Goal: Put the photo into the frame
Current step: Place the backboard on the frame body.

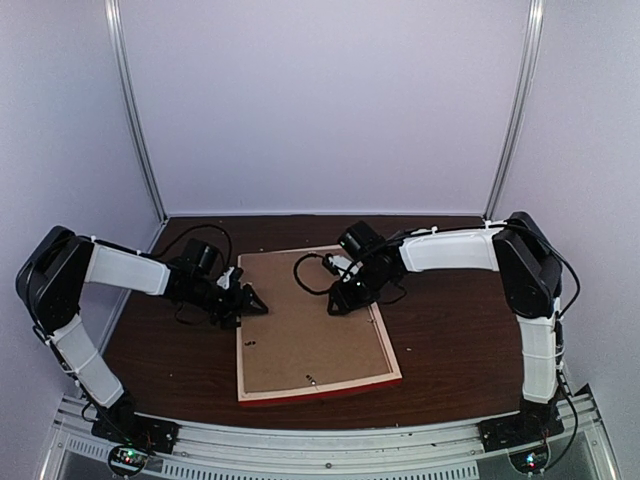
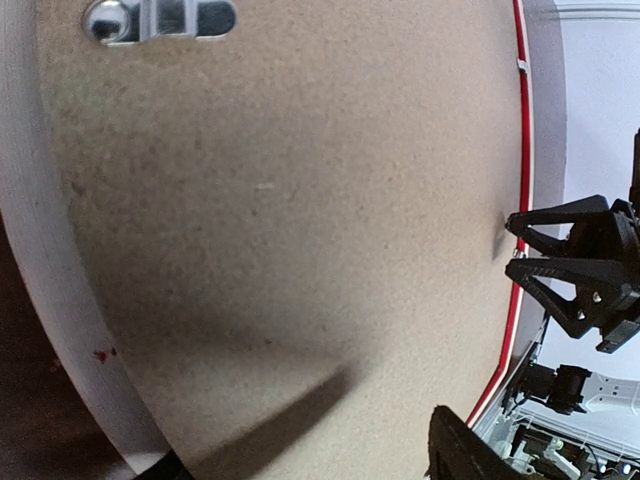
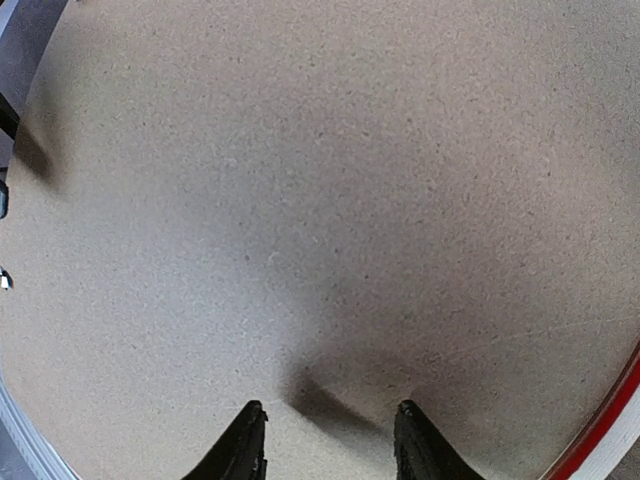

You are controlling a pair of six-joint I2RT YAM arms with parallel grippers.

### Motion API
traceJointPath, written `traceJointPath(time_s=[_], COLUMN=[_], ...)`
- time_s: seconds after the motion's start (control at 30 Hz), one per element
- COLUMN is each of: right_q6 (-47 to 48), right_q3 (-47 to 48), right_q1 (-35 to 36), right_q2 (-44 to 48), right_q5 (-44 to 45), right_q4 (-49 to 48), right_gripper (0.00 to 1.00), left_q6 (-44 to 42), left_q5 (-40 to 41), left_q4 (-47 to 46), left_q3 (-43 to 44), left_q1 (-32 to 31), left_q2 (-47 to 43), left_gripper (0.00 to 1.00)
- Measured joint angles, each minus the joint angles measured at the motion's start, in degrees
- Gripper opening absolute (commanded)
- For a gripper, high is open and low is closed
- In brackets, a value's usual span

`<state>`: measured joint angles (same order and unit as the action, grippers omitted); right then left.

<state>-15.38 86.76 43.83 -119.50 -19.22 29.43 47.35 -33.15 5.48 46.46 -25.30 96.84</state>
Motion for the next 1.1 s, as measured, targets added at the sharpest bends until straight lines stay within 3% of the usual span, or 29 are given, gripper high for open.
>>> traceJointPath(time_s=[1.1], right_q6=[1.97], right_q3=[0.96], right_q1=[-1.22], right_q2=[0.00], right_q5=[0.11], right_q4=[3.74], right_gripper=[0.45], left_q6=[-6.64], left_q5=[7.78], left_q4=[12.68], left_q3=[4.72], left_q1=[-1.38], left_q2=[-0.83], left_gripper=[0.76])
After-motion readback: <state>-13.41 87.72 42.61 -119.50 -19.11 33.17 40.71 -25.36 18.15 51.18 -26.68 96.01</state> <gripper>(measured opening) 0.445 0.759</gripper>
